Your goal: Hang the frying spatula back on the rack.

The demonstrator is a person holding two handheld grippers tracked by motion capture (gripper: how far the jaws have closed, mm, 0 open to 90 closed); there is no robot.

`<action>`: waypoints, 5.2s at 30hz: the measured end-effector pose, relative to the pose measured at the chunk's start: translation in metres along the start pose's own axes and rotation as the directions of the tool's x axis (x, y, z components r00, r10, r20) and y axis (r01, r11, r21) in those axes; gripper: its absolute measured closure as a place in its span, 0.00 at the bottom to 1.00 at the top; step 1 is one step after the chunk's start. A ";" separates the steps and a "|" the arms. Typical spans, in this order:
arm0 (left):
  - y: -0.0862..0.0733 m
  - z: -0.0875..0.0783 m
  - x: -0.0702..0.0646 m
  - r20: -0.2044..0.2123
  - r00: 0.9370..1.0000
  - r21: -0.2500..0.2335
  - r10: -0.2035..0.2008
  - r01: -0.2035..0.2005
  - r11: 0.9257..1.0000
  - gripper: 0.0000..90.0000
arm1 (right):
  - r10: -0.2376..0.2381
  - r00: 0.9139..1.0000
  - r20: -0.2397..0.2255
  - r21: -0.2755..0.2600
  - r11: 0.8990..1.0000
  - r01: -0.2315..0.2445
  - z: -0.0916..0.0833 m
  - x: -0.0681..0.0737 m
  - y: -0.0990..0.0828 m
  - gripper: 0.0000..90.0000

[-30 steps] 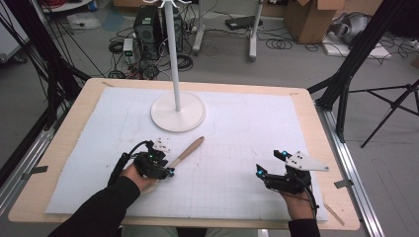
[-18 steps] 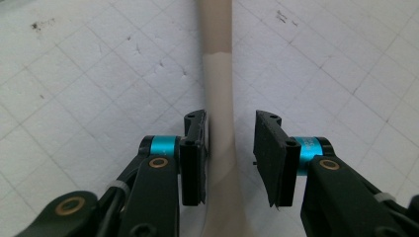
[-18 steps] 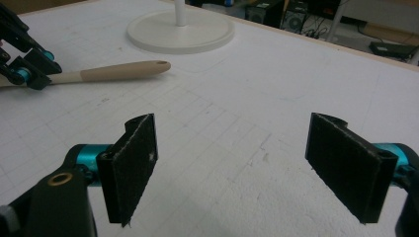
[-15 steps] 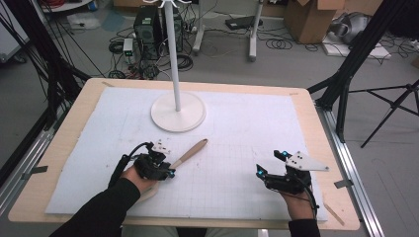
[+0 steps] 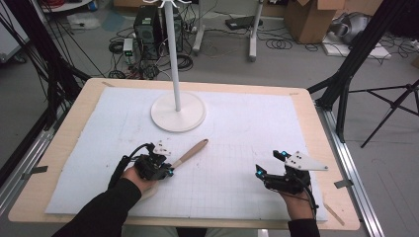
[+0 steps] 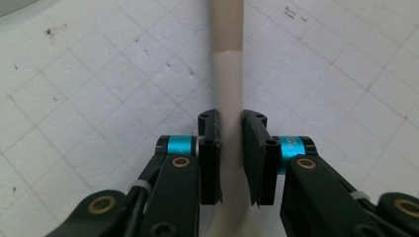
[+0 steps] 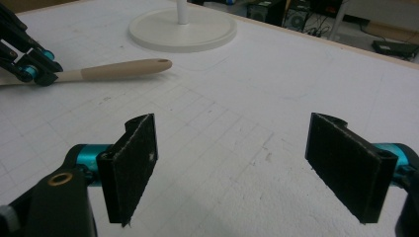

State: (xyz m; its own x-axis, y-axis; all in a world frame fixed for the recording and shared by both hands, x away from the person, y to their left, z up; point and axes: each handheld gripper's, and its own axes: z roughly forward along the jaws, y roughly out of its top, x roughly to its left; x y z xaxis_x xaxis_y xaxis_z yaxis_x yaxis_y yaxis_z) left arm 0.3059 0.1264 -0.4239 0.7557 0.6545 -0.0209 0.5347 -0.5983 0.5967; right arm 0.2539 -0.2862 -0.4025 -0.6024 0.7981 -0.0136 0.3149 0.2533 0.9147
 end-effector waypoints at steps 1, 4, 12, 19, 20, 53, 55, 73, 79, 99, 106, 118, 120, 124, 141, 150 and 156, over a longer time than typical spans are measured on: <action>0.000 0.000 0.000 0.000 1.000 -0.003 0.002 -0.002 1.000 0.86 | 0.003 1.000 -0.001 -0.001 1.000 -0.003 0.000 0.000 0.000 0.21; 0.000 0.000 0.000 0.001 1.000 -0.005 -0.002 0.002 1.000 0.87 | 0.002 1.000 0.001 -0.003 1.000 -0.002 -0.001 0.000 0.000 0.21; -0.002 -0.002 0.002 0.000 1.000 -0.018 -0.018 0.018 1.000 0.87 | 0.013 1.000 0.003 -0.008 1.000 -0.013 -0.003 -0.002 0.000 0.21; -0.004 -0.021 0.010 0.011 0.998 -0.117 -0.057 0.057 0.991 0.87 | 0.013 1.000 0.003 -0.008 1.000 -0.013 -0.003 -0.002 0.000 0.21; -0.004 -0.021 0.010 0.011 0.998 -0.117 -0.057 0.057 0.991 0.87 | 0.013 1.000 0.003 -0.008 1.000 -0.013 -0.003 -0.002 0.000 0.21; -0.023 -0.082 -0.019 -0.034 0.992 -0.608 -0.124 0.078 0.790 0.86 | 0.005 0.974 -0.227 -0.075 0.997 -0.023 0.053 0.064 0.075 0.19; -0.023 -0.083 -0.020 -0.036 0.992 -0.610 -0.120 0.074 0.789 0.86 | -0.002 0.972 -0.234 -0.082 0.996 -0.017 0.056 0.067 0.079 0.19; -0.013 -0.084 -0.044 -0.062 0.996 -0.635 -0.057 0.004 0.773 0.86 | -0.035 0.925 -0.378 -0.106 0.994 -0.006 0.105 0.119 0.135 0.32; -0.010 -0.080 -0.049 -0.054 0.998 -0.631 -0.045 0.001 0.775 0.86 | 0.000 0.914 -0.406 -0.114 0.992 -0.051 0.104 0.116 0.136 0.45; -0.008 -0.093 -0.057 -0.045 0.999 -0.652 -0.006 -0.025 0.758 0.86 | -0.081 0.866 -0.493 -0.159 0.987 0.001 0.085 0.126 0.154 0.74; -0.008 -0.099 -0.056 -0.038 0.999 -0.659 0.026 -0.045 0.750 0.86 | -0.101 0.839 -0.534 -0.175 0.985 0.007 0.080 0.130 0.160 0.78; -0.007 -0.101 -0.049 0.129 0.982 -0.675 0.135 -0.013 0.737 0.85 | -0.196 0.766 -0.612 -0.216 0.973 0.076 0.070 0.140 0.165 0.82; -0.006 -0.103 -0.048 0.162 0.974 -0.692 0.161 -0.004 0.722 0.85 | -0.200 0.750 -0.631 -0.225 0.972 0.071 0.067 0.138 0.166 0.82; -0.006 -0.106 -0.042 0.225 0.961 -0.721 0.161 0.053 0.690 0.70 | -0.206 0.726 -0.656 -0.227 0.971 0.070 0.064 0.135 0.166 0.82; 0.005 -0.094 -0.038 0.374 0.870 -0.715 0.321 0.049 0.698 0.83 | -0.228 0.613 -0.756 -0.241 0.969 0.063 0.064 0.135 0.161 0.82; 0.005 -0.094 -0.040 0.345 0.887 -0.705 0.307 0.029 0.709 0.86 | -0.202 0.661 -0.723 -0.253 0.967 0.019 0.064 0.130 0.155 0.50; 0.006 -0.093 -0.033 0.308 0.921 -0.688 0.238 0.043 0.724 0.87 | -0.147 0.781 -0.606 -0.263 0.965 -0.022 0.052 0.115 0.145 0.25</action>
State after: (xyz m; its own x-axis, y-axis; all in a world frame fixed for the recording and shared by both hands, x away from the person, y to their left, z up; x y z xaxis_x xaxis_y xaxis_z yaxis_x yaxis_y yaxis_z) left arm 0.2492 0.1442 -0.3452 0.9401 0.3175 -0.1244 0.1596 -0.0875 0.9833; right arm 0.2688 -0.1289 -0.2922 -0.9618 0.2549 0.0997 0.1245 0.0830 0.9887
